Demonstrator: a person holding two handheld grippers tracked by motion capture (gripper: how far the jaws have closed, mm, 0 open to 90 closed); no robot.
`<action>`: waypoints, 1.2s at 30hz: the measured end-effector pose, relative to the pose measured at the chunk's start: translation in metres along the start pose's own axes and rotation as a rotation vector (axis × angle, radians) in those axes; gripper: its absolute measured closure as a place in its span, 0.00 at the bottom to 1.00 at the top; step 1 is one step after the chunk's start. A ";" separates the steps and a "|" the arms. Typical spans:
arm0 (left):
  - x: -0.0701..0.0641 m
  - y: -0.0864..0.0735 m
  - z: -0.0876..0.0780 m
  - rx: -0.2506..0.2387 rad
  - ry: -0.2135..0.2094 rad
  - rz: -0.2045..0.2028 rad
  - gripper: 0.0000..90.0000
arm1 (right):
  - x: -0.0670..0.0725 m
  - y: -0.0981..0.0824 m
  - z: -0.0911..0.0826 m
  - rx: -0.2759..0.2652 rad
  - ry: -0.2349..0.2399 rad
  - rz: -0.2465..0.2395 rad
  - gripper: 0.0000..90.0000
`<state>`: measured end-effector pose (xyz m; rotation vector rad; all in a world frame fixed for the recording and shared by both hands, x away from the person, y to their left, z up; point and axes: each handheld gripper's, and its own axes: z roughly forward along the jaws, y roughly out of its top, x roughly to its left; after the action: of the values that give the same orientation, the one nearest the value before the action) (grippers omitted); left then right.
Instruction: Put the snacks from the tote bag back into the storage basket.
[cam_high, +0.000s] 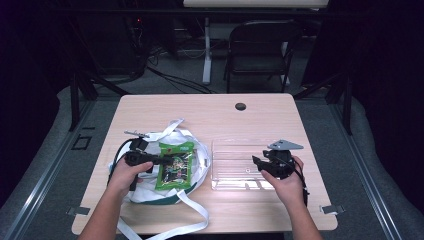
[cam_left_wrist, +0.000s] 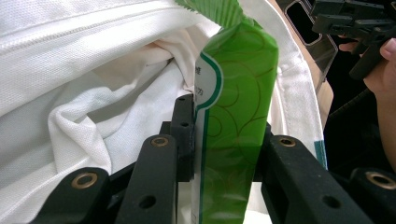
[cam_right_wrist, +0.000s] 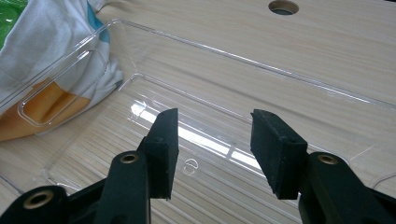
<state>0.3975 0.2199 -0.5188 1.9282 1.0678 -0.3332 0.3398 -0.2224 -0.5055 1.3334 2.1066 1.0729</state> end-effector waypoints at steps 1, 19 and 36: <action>0.000 0.000 0.000 -0.001 -0.002 0.000 0.81 | 0.000 0.000 0.000 -0.003 0.000 0.003 0.58; -0.005 0.000 -0.004 0.049 0.017 0.047 0.81 | 0.000 0.001 0.000 -0.011 0.004 0.000 0.58; -0.006 -0.005 -0.011 0.077 0.036 0.058 0.81 | 0.003 0.006 0.004 -0.019 0.018 -0.010 0.58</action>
<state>0.3879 0.2271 -0.5116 2.0369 1.0335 -0.3119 0.3450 -0.2162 -0.5032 1.3078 2.1091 1.1022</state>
